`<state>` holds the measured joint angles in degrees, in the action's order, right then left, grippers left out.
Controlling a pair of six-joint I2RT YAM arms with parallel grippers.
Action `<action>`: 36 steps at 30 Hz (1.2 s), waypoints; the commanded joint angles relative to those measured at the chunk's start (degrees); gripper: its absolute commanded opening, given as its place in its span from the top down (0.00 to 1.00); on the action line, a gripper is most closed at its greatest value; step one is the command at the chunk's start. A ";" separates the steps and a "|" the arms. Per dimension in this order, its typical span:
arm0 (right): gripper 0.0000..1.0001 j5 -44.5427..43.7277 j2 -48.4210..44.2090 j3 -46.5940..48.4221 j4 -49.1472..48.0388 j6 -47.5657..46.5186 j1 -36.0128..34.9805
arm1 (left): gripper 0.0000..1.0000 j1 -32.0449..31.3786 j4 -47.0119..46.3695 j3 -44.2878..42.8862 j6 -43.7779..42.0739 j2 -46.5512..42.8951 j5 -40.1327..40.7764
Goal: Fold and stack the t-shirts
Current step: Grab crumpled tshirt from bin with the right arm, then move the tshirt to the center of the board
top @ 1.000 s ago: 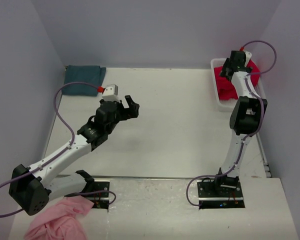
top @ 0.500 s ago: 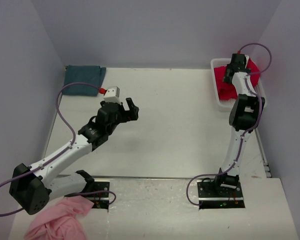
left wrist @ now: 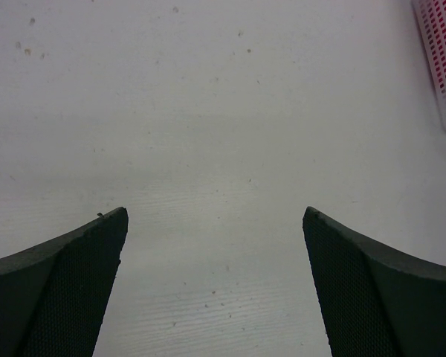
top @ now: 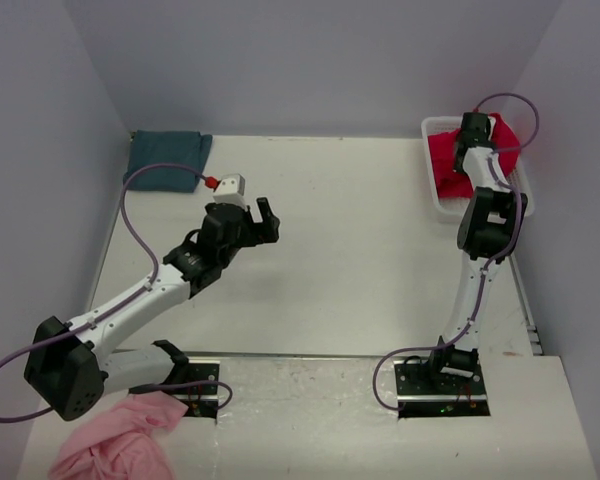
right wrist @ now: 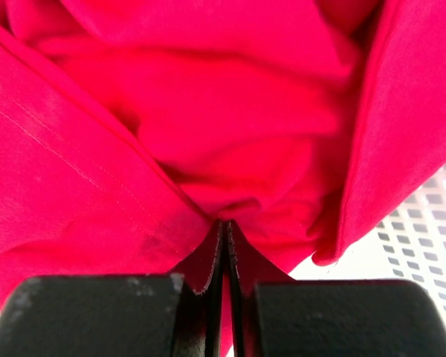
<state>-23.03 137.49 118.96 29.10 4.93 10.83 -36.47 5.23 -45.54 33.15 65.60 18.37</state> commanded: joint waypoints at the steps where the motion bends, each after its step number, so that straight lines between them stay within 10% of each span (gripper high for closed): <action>1: 1.00 0.96 -3.10 3.21 -2.90 0.52 0.42 | 0.00 -0.27 -1.19 -2.27 -1.42 1.10 -0.70; 14: 1.00 -2.46 -19.62 3.12 -10.11 -2.36 -5.02 | 0.00 -0.62 -1.81 -1.66 0.87 7.78 2.53; 19: 1.00 -3.52 -27.00 7.07 -10.83 -7.12 -11.17 | 0.00 0.78 9.07 -8.76 5.95 11.21 12.39; 25: 1.00 -2.73 -32.63 22.80 -4.75 -15.02 -20.93 | 0.00 10.88 19.88 -17.91 4.66 14.90 6.33; 36: 1.00 -5.36 -53.96 22.02 -3.27 -22.16 -34.47 | 0.00 14.85 28.33 -25.39 0.69 6.30 10.27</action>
<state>-25.50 88.99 139.13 26.02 -13.96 -22.81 -21.58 29.95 -68.03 35.66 76.01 25.89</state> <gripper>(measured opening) 0.006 0.997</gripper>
